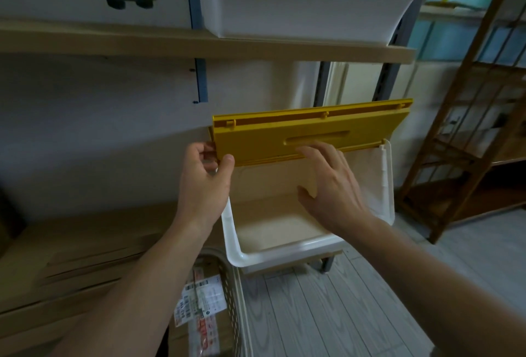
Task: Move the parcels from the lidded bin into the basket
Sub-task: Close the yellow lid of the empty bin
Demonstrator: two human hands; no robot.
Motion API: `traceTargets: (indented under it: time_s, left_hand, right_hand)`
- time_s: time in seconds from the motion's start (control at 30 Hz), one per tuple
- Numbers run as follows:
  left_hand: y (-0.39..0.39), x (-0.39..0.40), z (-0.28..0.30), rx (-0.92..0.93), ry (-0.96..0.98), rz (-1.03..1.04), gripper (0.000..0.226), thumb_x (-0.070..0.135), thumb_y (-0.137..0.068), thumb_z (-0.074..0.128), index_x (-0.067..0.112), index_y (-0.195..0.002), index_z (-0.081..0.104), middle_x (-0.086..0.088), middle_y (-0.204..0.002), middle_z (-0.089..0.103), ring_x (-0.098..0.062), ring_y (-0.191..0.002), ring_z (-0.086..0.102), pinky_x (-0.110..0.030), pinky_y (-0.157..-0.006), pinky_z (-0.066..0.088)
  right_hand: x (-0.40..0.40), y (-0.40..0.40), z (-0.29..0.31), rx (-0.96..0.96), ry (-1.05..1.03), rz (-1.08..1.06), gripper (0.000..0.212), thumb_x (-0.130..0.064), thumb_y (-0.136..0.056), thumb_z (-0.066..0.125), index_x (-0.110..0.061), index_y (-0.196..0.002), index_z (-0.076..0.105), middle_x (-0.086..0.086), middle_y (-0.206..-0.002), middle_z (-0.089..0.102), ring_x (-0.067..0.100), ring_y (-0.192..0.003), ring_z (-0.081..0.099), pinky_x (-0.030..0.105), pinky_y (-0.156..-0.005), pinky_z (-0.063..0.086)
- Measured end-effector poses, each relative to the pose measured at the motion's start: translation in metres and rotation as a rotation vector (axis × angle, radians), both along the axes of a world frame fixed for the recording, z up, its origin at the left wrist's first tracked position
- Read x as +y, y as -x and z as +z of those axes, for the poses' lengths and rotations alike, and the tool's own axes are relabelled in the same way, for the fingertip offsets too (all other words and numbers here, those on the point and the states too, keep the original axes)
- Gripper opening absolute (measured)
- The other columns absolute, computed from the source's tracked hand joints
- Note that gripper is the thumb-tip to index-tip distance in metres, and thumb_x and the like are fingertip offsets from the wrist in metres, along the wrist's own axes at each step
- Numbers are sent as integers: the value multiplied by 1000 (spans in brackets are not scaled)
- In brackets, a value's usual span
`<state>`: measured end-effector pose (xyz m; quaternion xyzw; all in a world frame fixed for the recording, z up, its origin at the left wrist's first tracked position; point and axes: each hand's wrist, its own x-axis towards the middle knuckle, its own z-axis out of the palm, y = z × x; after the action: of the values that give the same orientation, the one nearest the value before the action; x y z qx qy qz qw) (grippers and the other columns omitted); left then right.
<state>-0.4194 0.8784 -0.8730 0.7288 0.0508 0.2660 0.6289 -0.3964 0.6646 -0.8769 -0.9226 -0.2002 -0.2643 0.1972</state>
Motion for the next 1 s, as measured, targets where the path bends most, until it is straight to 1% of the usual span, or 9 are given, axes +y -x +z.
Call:
traceTargets:
  time_s: [0.2,0.3,0.43,0.5,0.7,0.77,0.83,0.93,1.0]
  left_hand:
    - [-4,1,0,1,-60,17,24,33,-101,59,24,-122,52,6,-111,65,-13,-102,63,-31,-88,52]
    - [-7,4,2,20,-26,13,24,36,-102,56,23,-121,55,5,-111,65,-11,-103,62,-30,-88,52]
    - [-10,9,2,46,-16,-11,25,38,-103,51,23,-122,57,5,-113,64,-6,-102,59,-21,-78,43]
    - [-10,10,2,45,-33,-17,24,39,-104,49,24,-122,57,7,-113,64,-4,-102,58,-21,-79,42]
    - [-5,8,5,-3,-31,-31,21,38,-106,45,22,-103,58,-5,-100,66,-17,-91,63,-30,-76,49]
    - [1,8,6,-20,-33,-54,22,36,-106,45,22,-96,58,-7,-95,66,-18,-87,63,-34,-77,50]
    - [6,9,8,-27,-27,-81,23,35,-106,46,22,-93,59,-4,-92,65,-17,-86,63,-34,-78,50]
    - [14,12,6,-10,31,-101,28,34,-108,40,22,-92,59,-4,-95,64,-16,-90,61,-33,-82,48]
    - [15,17,0,25,60,-51,24,30,-109,40,26,-97,60,-2,-101,65,-18,-98,62,-34,-85,47]
  right_hand:
    - [4,-4,0,9,-3,20,79,-18,-83,77,-23,-151,38,0,-152,37,23,-141,33,45,-113,39]
    - [8,-4,1,-2,-11,15,79,-19,-83,77,-24,-151,38,1,-153,36,25,-142,32,46,-114,38]
    - [16,-5,2,-25,-15,-23,75,-19,-85,75,-25,-150,39,1,-152,38,24,-142,30,45,-114,35]
    - [19,-5,3,-21,-31,-39,72,-19,-86,75,-25,-149,40,0,-151,38,23,-142,29,44,-113,33]
    - [18,-5,3,-172,-23,-75,61,-17,-78,81,-22,-133,56,5,-135,51,29,-128,44,47,-97,41]
    - [15,-5,2,-254,-1,-106,57,-17,-76,81,-22,-129,59,5,-129,55,31,-123,48,49,-93,41]
    - [9,-7,1,-331,16,-107,54,-13,-75,81,-21,-125,63,6,-124,59,32,-118,52,50,-91,42]
    - [-1,-7,3,-383,14,-36,52,-3,-74,78,-16,-123,68,6,-121,64,33,-114,56,51,-91,47]
    - [-5,-4,4,-389,16,-2,52,0,-74,76,-15,-123,69,6,-120,65,32,-114,57,50,-92,48]
